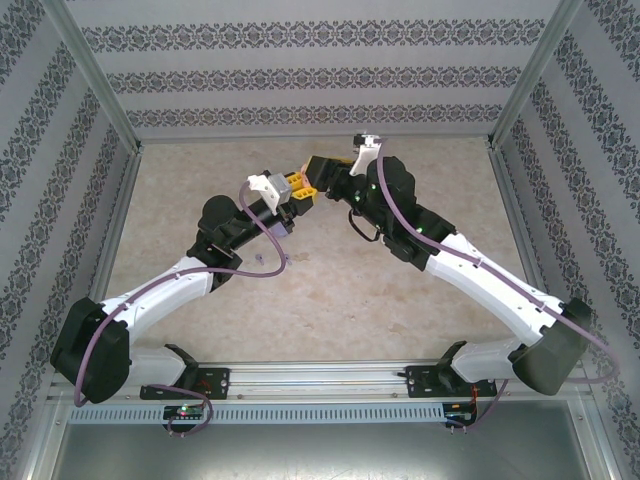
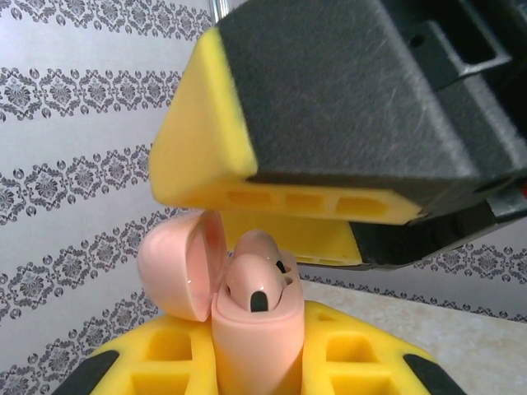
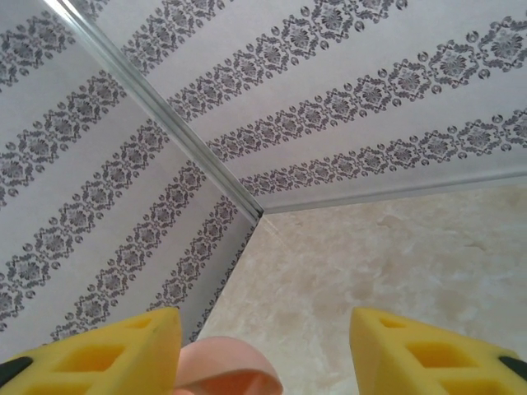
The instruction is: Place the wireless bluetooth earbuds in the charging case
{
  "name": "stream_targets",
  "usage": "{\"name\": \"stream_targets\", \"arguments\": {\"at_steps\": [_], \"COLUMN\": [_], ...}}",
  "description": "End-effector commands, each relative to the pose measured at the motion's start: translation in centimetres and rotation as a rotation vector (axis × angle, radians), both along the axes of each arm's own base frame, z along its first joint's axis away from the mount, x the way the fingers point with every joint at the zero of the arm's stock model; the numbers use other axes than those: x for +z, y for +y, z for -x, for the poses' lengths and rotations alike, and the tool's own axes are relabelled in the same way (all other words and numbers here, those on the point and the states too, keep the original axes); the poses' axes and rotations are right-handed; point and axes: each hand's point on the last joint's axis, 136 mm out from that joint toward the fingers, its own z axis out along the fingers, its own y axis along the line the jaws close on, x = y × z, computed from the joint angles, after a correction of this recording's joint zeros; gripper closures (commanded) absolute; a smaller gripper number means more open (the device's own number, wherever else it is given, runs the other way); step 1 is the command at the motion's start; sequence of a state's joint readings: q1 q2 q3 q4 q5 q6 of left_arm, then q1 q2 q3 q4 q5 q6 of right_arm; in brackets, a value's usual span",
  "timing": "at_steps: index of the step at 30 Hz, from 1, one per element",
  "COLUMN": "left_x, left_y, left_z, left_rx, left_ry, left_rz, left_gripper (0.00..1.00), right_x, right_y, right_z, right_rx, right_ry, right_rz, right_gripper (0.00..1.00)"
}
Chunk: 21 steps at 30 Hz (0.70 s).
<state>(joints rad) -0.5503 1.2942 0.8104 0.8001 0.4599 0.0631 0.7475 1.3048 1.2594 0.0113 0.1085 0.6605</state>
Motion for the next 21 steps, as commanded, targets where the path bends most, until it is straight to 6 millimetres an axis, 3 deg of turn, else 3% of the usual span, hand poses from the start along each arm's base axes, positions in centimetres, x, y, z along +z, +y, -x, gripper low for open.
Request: {"name": "stream_targets", "arguments": {"at_steps": [1,5,10,11,16,18,21], "left_x": [1.4,0.1,-1.8,-2.2,-3.8,-4.1,-4.2], "left_y": [-0.3,-0.7,-1.5,-1.7,-2.5,-2.7,-2.8], "left_z": [0.7,0.4,0.6,0.6,0.9,1.1,1.3], "left_rx": [-0.018,-0.027,-0.072,-0.082,-0.135,-0.149,-0.162], "left_ry": [-0.051,-0.024,0.01,0.022,0.063,0.069,0.068], "left_rz": [0.025,-0.006,-0.065,-0.078,-0.125,-0.132,-0.139], "left_gripper": [1.0,1.0,1.0,1.0,1.0,1.0,1.0], "right_x": [3.6,3.4,1.6,1.2,-0.5,-1.3,-2.6], "right_y": [-2.1,-3.2,-3.9,-3.7,-1.7,-0.9,-0.2], "right_z": [1.3,1.7,0.5,0.1,-1.6,-2.1,-3.1], "right_rx": [-0.02,-0.002,0.028,0.052,0.159,0.186,0.21], "right_ry": [-0.052,-0.007,0.112,0.14,0.214,0.244,0.288], "right_rz": [-0.048,-0.023,0.043,0.055,0.111,0.129,0.155], "right_gripper": [0.38,0.36,0.37,0.4,0.75,0.82,0.85]}}
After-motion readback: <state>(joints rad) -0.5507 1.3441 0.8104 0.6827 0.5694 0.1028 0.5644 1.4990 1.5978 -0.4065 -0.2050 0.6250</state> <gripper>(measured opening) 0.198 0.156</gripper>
